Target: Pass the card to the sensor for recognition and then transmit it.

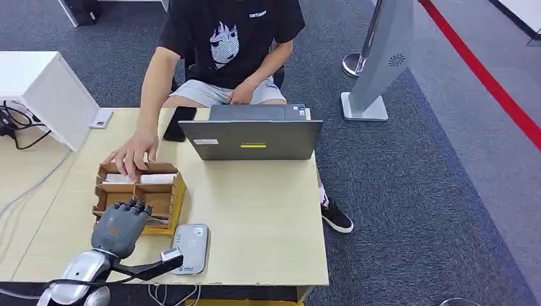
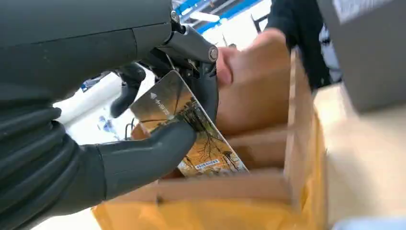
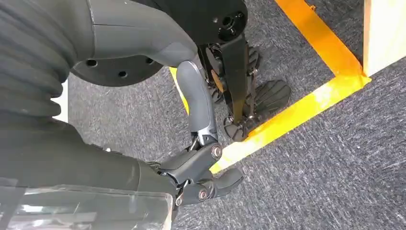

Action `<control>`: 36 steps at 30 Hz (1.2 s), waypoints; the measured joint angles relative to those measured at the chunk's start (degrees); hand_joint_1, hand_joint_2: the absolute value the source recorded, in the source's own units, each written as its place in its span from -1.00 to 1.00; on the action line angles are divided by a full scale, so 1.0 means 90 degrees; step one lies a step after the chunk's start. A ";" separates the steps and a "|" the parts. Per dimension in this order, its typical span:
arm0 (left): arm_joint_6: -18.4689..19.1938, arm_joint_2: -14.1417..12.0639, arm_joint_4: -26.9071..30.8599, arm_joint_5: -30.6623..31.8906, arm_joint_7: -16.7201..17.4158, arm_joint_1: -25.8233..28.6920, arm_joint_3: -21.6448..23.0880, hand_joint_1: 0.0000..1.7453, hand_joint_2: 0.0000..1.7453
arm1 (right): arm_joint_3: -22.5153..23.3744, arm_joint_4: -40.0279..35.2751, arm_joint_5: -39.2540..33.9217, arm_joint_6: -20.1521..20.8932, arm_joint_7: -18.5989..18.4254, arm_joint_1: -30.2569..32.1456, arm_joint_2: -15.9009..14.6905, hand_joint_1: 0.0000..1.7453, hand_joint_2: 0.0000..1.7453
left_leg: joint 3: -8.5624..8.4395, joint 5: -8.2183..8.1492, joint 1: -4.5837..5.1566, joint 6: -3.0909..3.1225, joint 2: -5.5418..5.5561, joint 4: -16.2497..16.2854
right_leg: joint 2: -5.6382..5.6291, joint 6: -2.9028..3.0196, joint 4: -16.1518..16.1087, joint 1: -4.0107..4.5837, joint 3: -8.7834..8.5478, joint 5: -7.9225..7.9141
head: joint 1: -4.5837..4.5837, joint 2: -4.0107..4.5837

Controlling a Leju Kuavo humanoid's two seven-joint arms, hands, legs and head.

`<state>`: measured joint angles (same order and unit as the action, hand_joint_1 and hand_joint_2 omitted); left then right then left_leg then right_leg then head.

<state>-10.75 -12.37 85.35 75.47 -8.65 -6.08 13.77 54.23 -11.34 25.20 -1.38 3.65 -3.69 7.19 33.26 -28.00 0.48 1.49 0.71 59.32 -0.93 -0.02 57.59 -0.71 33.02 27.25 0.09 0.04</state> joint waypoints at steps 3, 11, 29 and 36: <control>-0.0117 0.0137 0.0202 -0.0017 -0.0041 0.0001 -0.0002 0.92 1.00 | 0.0005 0.0000 0.0014 -0.0003 -0.0031 -0.0004 0.0000 -1.00 1.00 | 0.0000 0.0000 0.0001 0.0000 -0.0002 0.0000 | 0.0000 0.0000 0.0000 0.0000 0.0000 0.0000 | 0.0000 0.0000; -0.0236 0.0450 0.0853 -0.0078 -0.0058 -0.0036 -0.0036 1.00 1.00 | 0.0017 0.0000 0.0097 -0.0020 -0.0053 -0.0012 0.0000 -1.00 1.00 | 0.0000 0.0000 0.0000 0.0000 -0.0002 0.0001 | 0.0000 -0.0001 0.0000 0.0000 0.0000 -0.0001 | 0.0000 0.0000; 0.0126 0.0539 0.0374 -0.0746 -0.0165 -0.1292 -0.1283 1.00 1.00 | 0.0019 0.0000 0.0498 0.0133 -0.0051 -0.0033 0.0000 -1.00 1.00 | -0.0002 0.0004 0.0000 -0.0005 -0.0004 0.0000 | -0.0002 0.0001 0.0005 0.0000 0.0001 -0.0002 | 0.0000 0.0000; 0.0063 0.0578 0.0202 -0.0819 -0.0197 -0.1345 -0.1557 -1.00 1.00 | 0.0017 0.0000 0.0539 0.0112 -0.0092 -0.0035 0.0000 -1.00 1.00 | 0.0000 0.0003 0.0000 -0.0005 -0.0002 0.0000 | -0.0002 0.0001 0.0005 0.0000 0.0001 -0.0001 | -0.0002 0.0000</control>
<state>-10.19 -7.17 87.17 68.11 -10.43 -18.19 -0.24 54.38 -11.34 30.05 -0.37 2.82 -4.00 7.19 33.26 -27.97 0.47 1.45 0.69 59.32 -0.95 -0.01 57.63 -0.71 33.03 27.24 0.07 0.04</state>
